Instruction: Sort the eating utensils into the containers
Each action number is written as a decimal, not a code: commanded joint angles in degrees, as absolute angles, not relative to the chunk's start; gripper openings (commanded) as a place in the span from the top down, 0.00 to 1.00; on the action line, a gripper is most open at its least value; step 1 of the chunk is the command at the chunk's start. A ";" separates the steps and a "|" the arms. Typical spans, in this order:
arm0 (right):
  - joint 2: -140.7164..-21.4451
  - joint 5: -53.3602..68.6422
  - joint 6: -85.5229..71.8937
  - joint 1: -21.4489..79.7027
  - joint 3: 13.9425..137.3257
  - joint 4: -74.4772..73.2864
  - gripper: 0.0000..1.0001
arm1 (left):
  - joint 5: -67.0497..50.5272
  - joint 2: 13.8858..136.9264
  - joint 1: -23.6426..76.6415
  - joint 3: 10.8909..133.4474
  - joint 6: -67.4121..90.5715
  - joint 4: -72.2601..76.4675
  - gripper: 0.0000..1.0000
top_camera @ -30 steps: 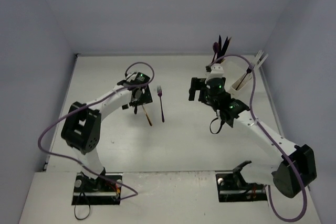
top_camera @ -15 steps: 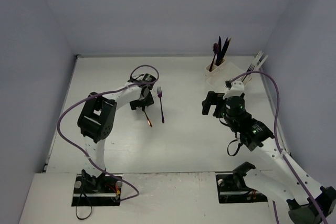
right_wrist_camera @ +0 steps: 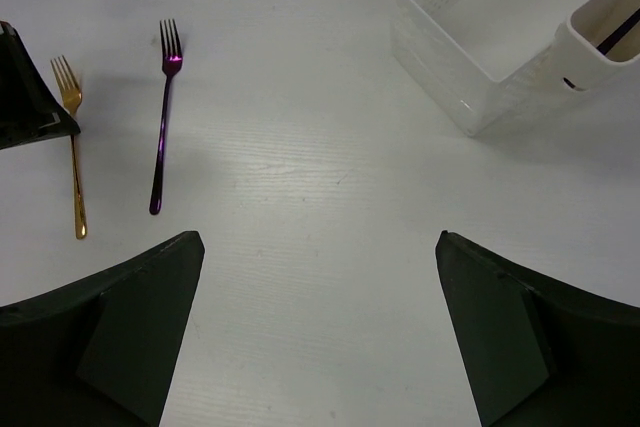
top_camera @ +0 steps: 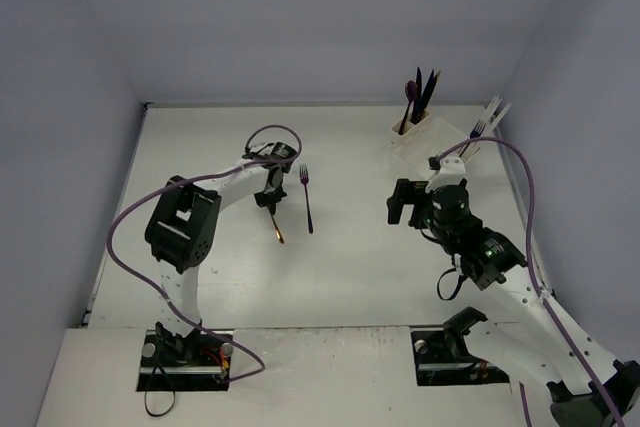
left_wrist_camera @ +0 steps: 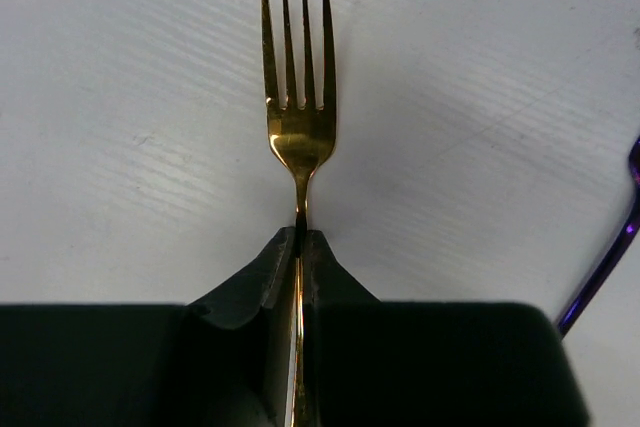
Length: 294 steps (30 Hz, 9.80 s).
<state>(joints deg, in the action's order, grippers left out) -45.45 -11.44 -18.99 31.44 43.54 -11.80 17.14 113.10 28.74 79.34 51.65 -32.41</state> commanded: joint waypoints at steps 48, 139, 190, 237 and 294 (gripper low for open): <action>-70.13 17.12 -13.74 30.93 68.15 -6.90 0.99 | 7.12 77.58 55.50 72.68 16.23 -4.53 1.00; -47.73 -2.46 -10.02 -3.08 59.77 -2.28 0.00 | 13.54 103.18 34.98 79.71 37.43 -25.14 0.23; -61.81 36.73 -16.99 5.56 69.53 -12.47 0.00 | 7.55 82.84 50.61 74.49 20.08 -3.70 1.00; -66.28 6.93 -3.49 11.18 77.28 -11.44 1.00 | 11.85 82.76 49.57 77.99 21.29 -15.35 0.14; -72.44 -9.56 10.35 -2.04 75.61 6.09 1.00 | 22.76 52.47 27.25 44.19 13.27 -16.77 0.03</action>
<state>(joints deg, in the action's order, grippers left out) -74.40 -8.39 9.35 -1.45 75.70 1.28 22.15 52.49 27.62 43.38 13.91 -20.24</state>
